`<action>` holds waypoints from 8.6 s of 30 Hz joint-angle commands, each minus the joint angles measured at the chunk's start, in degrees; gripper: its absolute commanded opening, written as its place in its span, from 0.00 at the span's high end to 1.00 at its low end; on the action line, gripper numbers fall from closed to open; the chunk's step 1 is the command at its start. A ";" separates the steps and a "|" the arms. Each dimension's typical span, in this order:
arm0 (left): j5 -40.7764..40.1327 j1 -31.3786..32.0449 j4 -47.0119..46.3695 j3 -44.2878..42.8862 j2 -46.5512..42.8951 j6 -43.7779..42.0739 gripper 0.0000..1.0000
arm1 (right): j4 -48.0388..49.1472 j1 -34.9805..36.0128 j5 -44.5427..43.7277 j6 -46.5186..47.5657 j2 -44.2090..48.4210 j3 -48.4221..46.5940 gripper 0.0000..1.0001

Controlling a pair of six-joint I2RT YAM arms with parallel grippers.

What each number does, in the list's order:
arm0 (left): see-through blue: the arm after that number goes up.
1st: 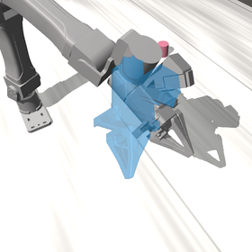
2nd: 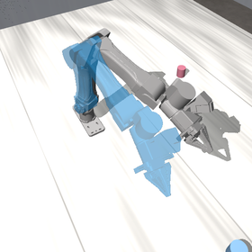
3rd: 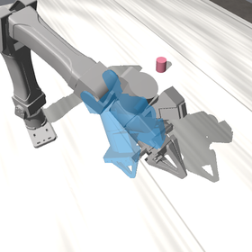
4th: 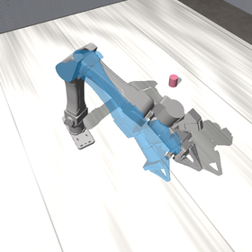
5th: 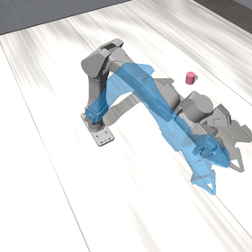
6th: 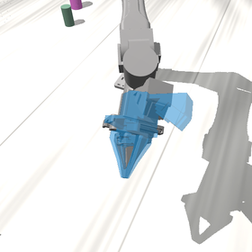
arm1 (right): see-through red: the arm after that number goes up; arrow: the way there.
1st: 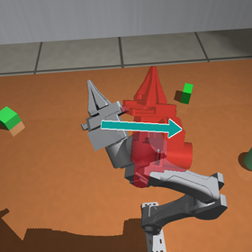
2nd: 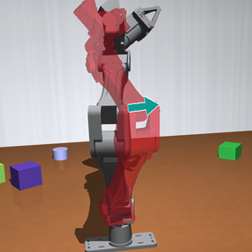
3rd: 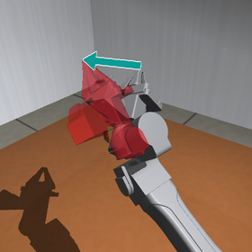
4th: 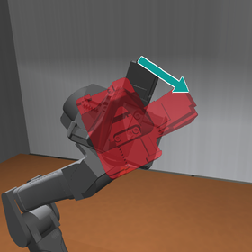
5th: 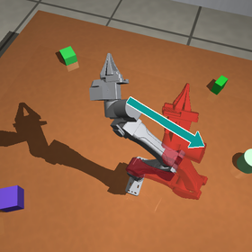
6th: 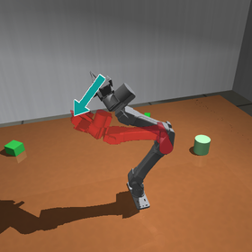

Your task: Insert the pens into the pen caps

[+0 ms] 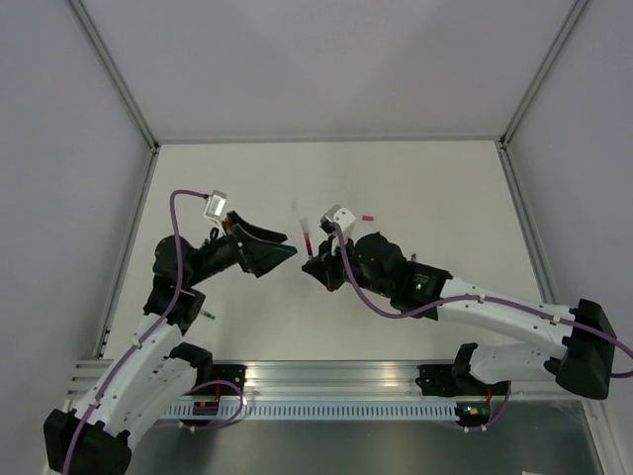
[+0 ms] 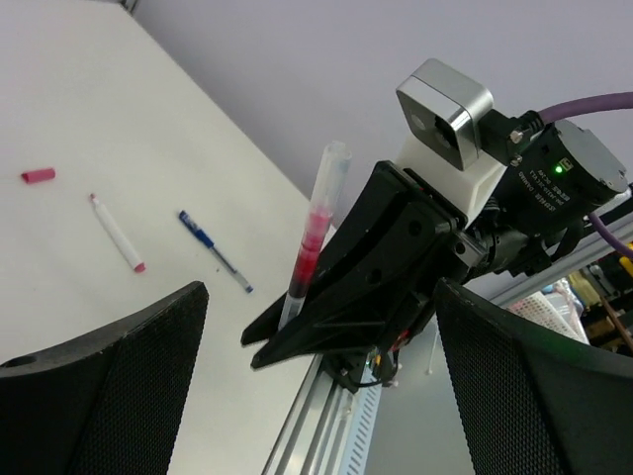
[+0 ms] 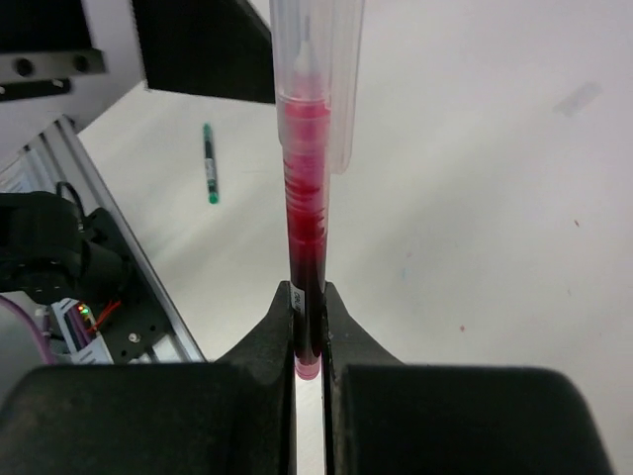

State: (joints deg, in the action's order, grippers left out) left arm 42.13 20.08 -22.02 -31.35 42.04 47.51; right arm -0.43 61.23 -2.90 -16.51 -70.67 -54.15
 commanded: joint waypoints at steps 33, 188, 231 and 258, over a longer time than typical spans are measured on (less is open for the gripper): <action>-39.06 0.14 26.41 5.69 1.02 -14.72 0.01 | -14.24 -7.18 -21.89 -28.67 -23.90 5.11 0.65; -4.15 -14.27 3.21 11.75 19.39 -1.62 0.98 | -10.72 -22.38 -0.41 -8.71 -25.81 -34.75 0.42; -8.20 -14.19 7.61 19.05 -5.39 -2.24 0.98 | -12.05 -20.10 -14.67 -10.91 -73.29 -63.01 0.48; -7.15 -14.19 7.26 19.13 -5.65 -3.12 0.98 | -2.31 -18.69 -3.27 -1.86 -45.13 -27.87 1.00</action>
State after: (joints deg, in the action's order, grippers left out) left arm 33.41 5.65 -13.30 -12.25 36.73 44.71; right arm -6.48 42.17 -11.86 -20.62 -125.95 -88.29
